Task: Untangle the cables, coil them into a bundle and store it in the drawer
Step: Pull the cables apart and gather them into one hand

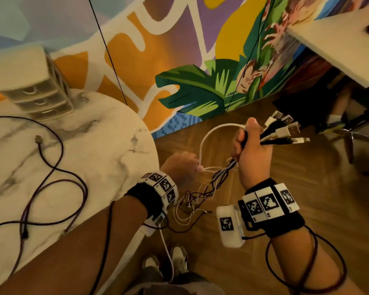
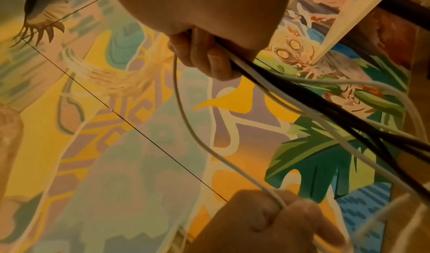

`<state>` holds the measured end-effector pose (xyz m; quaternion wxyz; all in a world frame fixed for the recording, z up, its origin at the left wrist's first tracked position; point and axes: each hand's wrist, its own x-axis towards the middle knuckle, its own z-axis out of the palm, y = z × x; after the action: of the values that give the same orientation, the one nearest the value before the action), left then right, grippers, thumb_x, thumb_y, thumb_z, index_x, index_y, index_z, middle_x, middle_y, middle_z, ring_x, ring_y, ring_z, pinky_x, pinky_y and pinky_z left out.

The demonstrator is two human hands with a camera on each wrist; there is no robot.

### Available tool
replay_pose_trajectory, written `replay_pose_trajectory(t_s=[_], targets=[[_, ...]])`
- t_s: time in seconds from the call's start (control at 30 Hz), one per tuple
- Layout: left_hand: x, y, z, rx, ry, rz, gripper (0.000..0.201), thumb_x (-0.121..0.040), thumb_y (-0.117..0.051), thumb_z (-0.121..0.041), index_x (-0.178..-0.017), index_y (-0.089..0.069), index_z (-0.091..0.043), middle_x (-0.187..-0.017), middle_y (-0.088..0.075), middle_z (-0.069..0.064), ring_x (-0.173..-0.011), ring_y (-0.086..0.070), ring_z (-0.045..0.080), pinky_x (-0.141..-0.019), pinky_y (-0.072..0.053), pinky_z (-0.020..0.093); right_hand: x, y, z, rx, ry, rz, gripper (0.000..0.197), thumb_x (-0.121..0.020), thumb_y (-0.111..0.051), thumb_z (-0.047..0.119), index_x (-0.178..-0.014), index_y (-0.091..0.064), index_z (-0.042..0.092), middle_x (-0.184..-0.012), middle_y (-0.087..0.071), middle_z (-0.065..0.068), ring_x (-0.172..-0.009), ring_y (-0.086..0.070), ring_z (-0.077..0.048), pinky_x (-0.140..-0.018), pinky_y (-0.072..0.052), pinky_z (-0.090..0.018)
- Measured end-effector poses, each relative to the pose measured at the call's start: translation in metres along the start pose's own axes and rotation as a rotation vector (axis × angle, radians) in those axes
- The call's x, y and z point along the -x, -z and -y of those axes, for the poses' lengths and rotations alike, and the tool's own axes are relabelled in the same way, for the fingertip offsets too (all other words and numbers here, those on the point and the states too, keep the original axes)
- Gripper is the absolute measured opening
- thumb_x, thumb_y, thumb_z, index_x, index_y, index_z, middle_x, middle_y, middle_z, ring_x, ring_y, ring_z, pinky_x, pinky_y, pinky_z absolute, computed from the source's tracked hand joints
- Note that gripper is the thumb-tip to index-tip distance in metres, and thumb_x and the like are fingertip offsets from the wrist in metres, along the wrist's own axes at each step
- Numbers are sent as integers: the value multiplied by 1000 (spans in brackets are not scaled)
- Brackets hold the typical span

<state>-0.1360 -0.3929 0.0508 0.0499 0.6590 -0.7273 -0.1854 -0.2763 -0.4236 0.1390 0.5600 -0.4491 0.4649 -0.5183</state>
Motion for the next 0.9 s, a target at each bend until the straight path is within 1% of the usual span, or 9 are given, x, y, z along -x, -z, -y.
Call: replay_pose_trajectory(t_s=[0.07, 0.13, 0.2, 0.37, 0.53, 0.6, 0.77, 0.83, 0.9], targets=[[4, -10, -2, 469, 124, 164, 30, -98, -41, -23, -93, -66, -8, -91, -66, 4, -82, -61, 15, -74, -48, 26, -1, 5, -2, 0, 14, -21, 42, -97, -43, 35, -56, -44, 24, -45, -37, 8, -39, -30, -10, -42, -22, -26], [11, -20, -4, 628, 203, 238, 27, -96, -43, -17, -90, -68, -7, -84, -66, 2, -75, -61, 10, -68, -48, 19, -1, 8, -3, 12, 15, -52, 39, -92, -44, 40, -57, -43, 23, -46, -38, 8, -40, -31, -10, -42, -23, -26], [20, -36, 7, 549, 290, 224, 26, -95, -47, -18, -88, -69, -5, -82, -68, 4, -74, -64, 13, -65, -49, 17, -2, 10, -2, 7, 18, -88, 40, -91, -44, 41, -55, -44, 25, -46, -39, 9, -41, -31, -10, -42, -23, -26], [39, -71, 48, 243, 405, 310, 28, -97, -44, -22, -101, -65, -3, -102, -66, 11, -96, -62, 26, -82, -47, 33, -4, 9, 1, -24, 24, -125, 51, -99, -41, 33, -49, -50, 29, -46, -40, 9, -42, -31, -10, -43, -22, -29], [36, -63, 55, 113, 327, -30, 29, -97, -43, -28, -93, -63, -8, -101, -53, 5, -97, -50, 22, -83, -43, 37, 0, 5, -11, 25, -10, -119, 44, -99, -41, 34, -57, -46, 25, -45, -39, 7, -42, -31, -11, -43, -23, -28], [31, -51, 57, 116, 303, -96, 27, -96, -45, -27, -91, -65, -9, -97, -50, 5, -92, -51, 22, -79, -42, 34, 3, 4, -14, 54, -21, -104, 43, -99, -41, 34, -58, -45, 22, -45, -39, 7, -41, -31, -11, -43, -24, -28], [20, -20, 63, 633, 446, -239, 16, -90, -57, -23, -82, -67, -13, -75, -62, 3, -68, -59, 18, -63, -45, 27, 7, 2, -16, 77, -13, -93, 43, -99, -40, 35, -59, -45, 23, -46, -40, 7, -42, -32, -11, -43, -25, -28], [22, -22, 64, 837, 519, -129, 17, -90, -56, -23, -78, -66, -15, -71, -65, 7, -66, -62, 21, -57, -53, 32, 7, 1, -15, 73, -14, -93, 43, -99, -40, 35, -58, -45, 23, -45, -40, 7, -42, -32, -10, -43, -25, -28], [28, -32, 64, 735, 555, 192, 18, -92, -51, -20, -82, -65, -13, -81, -66, 10, -72, -62, 22, -65, -54, 36, 7, 0, -14, 77, -10, -87, 43, -100, -40, 34, -58, -44, 22, -45, -39, 8, -41, -32, -10, -41, -25, -26]])
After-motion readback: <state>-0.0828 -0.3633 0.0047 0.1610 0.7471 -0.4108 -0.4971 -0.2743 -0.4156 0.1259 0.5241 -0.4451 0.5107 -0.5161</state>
